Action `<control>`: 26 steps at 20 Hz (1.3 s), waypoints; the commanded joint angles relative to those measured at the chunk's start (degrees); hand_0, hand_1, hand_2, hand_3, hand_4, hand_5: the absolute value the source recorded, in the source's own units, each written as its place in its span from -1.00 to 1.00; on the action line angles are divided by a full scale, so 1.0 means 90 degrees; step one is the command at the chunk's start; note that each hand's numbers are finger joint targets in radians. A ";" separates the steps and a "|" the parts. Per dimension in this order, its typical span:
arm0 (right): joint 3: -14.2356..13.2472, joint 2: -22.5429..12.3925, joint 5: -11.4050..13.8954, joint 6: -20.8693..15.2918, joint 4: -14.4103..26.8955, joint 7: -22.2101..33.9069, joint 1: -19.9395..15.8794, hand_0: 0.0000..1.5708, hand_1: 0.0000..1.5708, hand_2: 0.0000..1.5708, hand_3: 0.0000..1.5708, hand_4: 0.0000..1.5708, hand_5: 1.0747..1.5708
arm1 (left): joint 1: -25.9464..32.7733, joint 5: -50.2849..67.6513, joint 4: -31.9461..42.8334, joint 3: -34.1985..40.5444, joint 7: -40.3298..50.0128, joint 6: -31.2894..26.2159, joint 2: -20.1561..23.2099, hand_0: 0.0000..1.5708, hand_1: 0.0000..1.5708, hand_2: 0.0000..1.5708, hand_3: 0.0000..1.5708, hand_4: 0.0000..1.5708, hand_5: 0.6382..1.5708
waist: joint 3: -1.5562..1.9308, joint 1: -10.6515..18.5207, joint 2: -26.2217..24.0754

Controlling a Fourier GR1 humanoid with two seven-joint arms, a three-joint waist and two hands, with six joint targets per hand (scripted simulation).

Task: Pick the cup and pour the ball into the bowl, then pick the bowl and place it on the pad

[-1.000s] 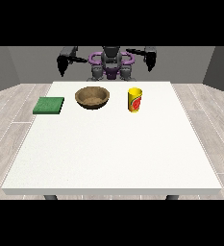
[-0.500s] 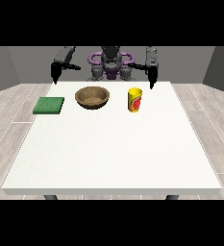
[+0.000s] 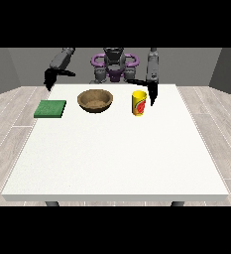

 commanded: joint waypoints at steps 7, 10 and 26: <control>-0.0398 -0.0468 -0.0229 0.0368 0.0683 -0.0255 -0.0364 -1.00 -1.00 -1.00 -1.00 -1.00 0.95 | -0.0552 -0.0067 0.1606 0.0233 -0.1220 0.0182 -0.0122 -1.00 -1.00 -1.00 -1.00 -1.00 0.27 | 0.0002 -0.0015 0.0195; -0.0154 -0.0207 -0.0080 0.0499 0.0487 -0.0717 0.0138 -1.00 -1.00 -1.00 -1.00 -1.00 0.95 | -0.0719 0.0461 0.1974 0.0726 -0.1231 -0.0357 0.0251 -0.16 -0.16 0.16 -0.64 -1.00 0.69 | 0.0000 -0.0202 0.0305; -0.0916 -0.1370 -0.0591 0.1330 0.1925 -0.0284 -0.0252 -1.00 -1.00 -1.00 -1.00 -1.00 0.94 | -0.1178 -0.2251 0.2167 -0.0561 0.0209 0.2980 0.0291 0.72 0.72 1.00 1.00 0.26 0.92 | 0.0020 -0.0300 -0.0726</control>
